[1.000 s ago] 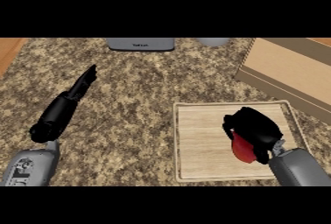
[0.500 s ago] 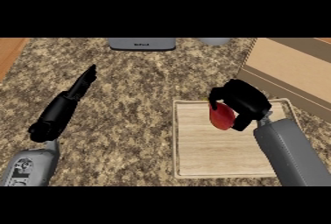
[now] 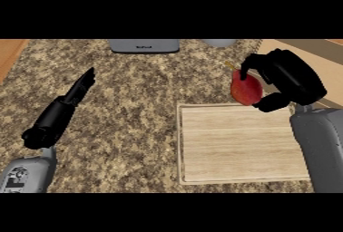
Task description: Pick the pear from the tray and place it in the cardboard box
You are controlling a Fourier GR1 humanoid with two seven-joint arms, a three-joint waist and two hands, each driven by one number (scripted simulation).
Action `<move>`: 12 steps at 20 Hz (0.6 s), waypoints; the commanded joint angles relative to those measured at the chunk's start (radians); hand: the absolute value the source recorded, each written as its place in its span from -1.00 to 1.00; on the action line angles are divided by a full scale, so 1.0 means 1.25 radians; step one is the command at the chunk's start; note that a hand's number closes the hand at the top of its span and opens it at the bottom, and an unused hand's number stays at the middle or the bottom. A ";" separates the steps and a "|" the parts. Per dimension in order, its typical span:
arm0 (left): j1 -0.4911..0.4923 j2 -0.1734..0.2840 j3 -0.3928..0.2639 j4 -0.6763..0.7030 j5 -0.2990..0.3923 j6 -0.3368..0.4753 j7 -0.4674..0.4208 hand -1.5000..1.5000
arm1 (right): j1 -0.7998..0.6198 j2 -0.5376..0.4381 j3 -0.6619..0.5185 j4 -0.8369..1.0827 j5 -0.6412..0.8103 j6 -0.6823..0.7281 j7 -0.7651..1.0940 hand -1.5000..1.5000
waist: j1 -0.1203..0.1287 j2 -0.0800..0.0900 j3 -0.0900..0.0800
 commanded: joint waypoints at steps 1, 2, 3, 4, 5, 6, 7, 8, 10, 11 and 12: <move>0.007 -0.016 -0.004 0.006 -0.007 0.013 -0.013 0.00 | -0.039 0.022 -0.117 -0.015 -0.058 0.014 0.126 1.00 | -0.002 0.001 0.000; 0.014 0.001 0.004 0.004 -0.005 0.003 -0.027 0.00 | -0.072 0.000 -0.162 0.025 -0.083 0.029 0.134 1.00 | 0.005 0.003 0.000; 0.014 -0.013 -0.016 0.005 -0.019 0.007 -0.019 0.00 | -0.100 0.009 -0.174 0.015 -0.075 0.014 0.179 1.00 | 0.004 0.003 0.000; -0.042 0.005 0.016 0.028 0.012 -0.012 0.005 0.00 | -0.100 -0.001 -0.192 0.038 -0.082 0.004 0.173 1.00 | 0.002 0.005 0.000; 0.009 -0.007 -0.007 -0.002 -0.008 -0.001 -0.016 0.00 | -0.118 -0.025 -0.211 0.046 -0.084 0.018 0.195 1.00 | 0.007 0.003 0.000; -0.004 -0.006 -0.004 -0.012 0.007 -0.013 0.000 0.00 | -0.172 -0.031 -0.226 0.123 -0.068 -0.022 0.197 1.00 | 0.018 0.006 0.000; 0.003 -0.002 -0.003 -0.005 0.010 -0.022 -0.002 0.00 | -0.160 -0.048 -0.244 0.122 -0.087 -0.009 0.193 1.00 | 0.012 0.005 0.000; -0.011 -0.010 0.002 0.025 -0.012 0.006 -0.037 0.00 | -0.197 -0.053 -0.248 0.173 -0.073 -0.027 0.210 1.00 | 0.014 0.007 0.000; -0.016 -0.019 -0.014 -0.016 -0.006 -0.003 0.015 0.00 | -0.239 -0.093 -0.293 0.270 -0.091 -0.053 0.181 1.00 | 0.020 0.008 0.001; -0.004 -0.032 -0.033 -0.001 -0.022 0.003 -0.002 0.00 | -0.247 -0.103 -0.292 0.367 -0.066 -0.110 0.132 1.00 | 0.029 0.013 0.001; -0.044 -0.016 -0.003 -0.005 0.004 -0.007 0.026 0.00 | -0.272 -0.143 -0.314 0.405 -0.079 -0.086 0.127 1.00 | 0.028 0.013 0.001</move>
